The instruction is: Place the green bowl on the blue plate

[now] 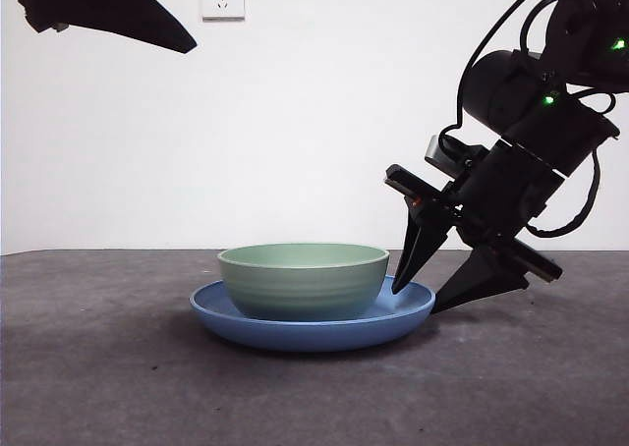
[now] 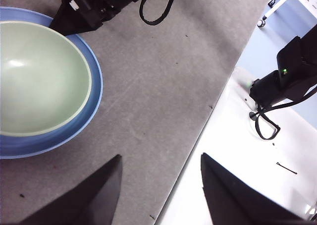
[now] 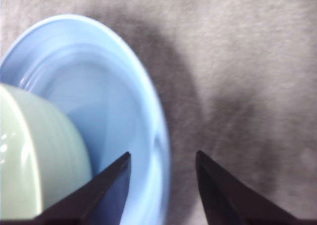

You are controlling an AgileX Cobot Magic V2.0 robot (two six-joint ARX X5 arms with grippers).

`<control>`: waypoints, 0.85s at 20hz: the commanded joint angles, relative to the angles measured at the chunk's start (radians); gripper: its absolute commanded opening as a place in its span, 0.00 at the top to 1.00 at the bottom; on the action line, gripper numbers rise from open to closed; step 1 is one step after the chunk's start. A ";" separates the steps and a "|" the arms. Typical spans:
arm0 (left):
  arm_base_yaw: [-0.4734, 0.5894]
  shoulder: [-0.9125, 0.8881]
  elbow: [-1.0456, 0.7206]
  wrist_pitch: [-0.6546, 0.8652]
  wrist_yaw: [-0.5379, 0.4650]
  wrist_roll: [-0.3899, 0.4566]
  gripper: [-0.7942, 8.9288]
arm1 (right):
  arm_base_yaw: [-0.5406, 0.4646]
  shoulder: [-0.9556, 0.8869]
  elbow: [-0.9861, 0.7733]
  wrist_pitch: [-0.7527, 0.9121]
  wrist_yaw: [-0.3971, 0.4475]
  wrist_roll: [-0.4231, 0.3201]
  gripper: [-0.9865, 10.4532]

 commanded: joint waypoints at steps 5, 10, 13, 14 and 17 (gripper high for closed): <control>-0.004 0.007 0.010 0.010 0.004 0.013 0.66 | -0.004 -0.194 0.019 -0.118 0.110 -0.089 0.72; -0.004 0.007 0.010 0.010 0.004 0.013 0.66 | 0.005 -0.446 0.019 -0.304 0.097 -0.214 0.72; -0.004 0.007 0.010 0.010 0.004 0.012 0.66 | 0.013 -0.594 0.019 -0.448 0.043 -0.264 0.72; -0.004 0.007 0.010 0.010 0.004 0.013 0.66 | 0.013 -0.637 0.019 -0.494 0.015 -0.279 0.72; -0.004 0.007 0.010 0.010 0.004 0.013 0.66 | 0.013 -0.718 0.019 -0.589 -0.056 -0.291 0.72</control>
